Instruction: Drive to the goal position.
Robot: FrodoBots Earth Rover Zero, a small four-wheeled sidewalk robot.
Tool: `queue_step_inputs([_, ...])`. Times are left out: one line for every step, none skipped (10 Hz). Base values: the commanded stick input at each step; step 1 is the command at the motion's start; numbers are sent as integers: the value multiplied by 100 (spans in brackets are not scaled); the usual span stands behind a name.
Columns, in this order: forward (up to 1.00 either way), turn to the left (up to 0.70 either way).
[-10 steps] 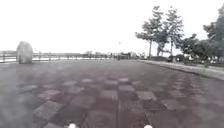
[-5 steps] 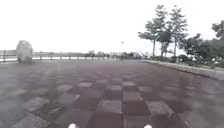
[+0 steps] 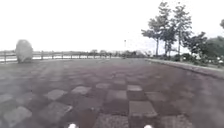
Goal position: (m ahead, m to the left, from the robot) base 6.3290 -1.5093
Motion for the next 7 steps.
queue_step_inputs([85, 1])
queue_step_inputs([85, 1])
queue_step_inputs([85, 1])
queue_step_inputs([85, 1])
queue_step_inputs([85, 1])
queue_step_inputs([85, 1])
queue_step_inputs([85, 1])
